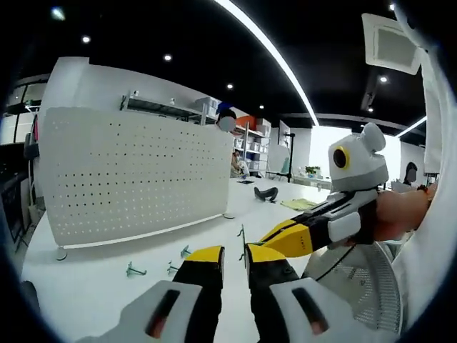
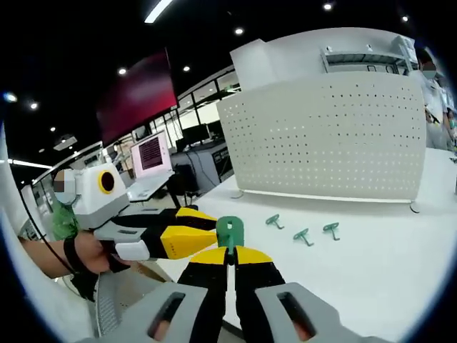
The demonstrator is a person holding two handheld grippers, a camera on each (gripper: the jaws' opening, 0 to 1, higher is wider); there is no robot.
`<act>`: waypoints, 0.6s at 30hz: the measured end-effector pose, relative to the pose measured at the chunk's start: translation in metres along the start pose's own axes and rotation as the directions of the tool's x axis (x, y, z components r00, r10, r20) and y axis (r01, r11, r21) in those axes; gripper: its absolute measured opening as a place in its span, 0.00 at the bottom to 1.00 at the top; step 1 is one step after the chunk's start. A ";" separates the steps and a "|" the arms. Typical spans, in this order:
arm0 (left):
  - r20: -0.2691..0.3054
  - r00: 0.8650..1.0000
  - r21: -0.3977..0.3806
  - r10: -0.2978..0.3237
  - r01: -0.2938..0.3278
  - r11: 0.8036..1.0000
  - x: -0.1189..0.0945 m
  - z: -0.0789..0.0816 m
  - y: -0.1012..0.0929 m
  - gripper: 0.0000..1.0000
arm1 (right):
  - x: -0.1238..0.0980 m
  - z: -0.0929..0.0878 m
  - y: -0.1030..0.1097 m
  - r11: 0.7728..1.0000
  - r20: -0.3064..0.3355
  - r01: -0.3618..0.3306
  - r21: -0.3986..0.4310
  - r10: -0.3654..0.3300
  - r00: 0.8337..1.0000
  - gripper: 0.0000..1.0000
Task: Insert the hook assembly into the mounting plate slot until the hook locks in place.
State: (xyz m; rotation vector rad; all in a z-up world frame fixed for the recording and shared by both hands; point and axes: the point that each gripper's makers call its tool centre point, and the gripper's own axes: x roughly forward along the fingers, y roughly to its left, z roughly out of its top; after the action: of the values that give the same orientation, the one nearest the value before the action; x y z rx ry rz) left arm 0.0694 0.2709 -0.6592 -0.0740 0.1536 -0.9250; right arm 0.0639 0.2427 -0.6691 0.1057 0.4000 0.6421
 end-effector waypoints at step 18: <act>0.031 0.999 -0.025 -0.025 0.026 0.999 -0.003 0.004 0.010 0.22 | 0.000 0.024 -0.037 0.986 0.031 0.156 -0.061 -0.155 0.987 0.01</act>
State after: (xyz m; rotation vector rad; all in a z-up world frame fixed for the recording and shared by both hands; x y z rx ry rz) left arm 0.0761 0.2798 -0.6560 -0.1137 0.1358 -0.9472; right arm 0.0940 0.2142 -0.6548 0.0221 0.3581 0.4981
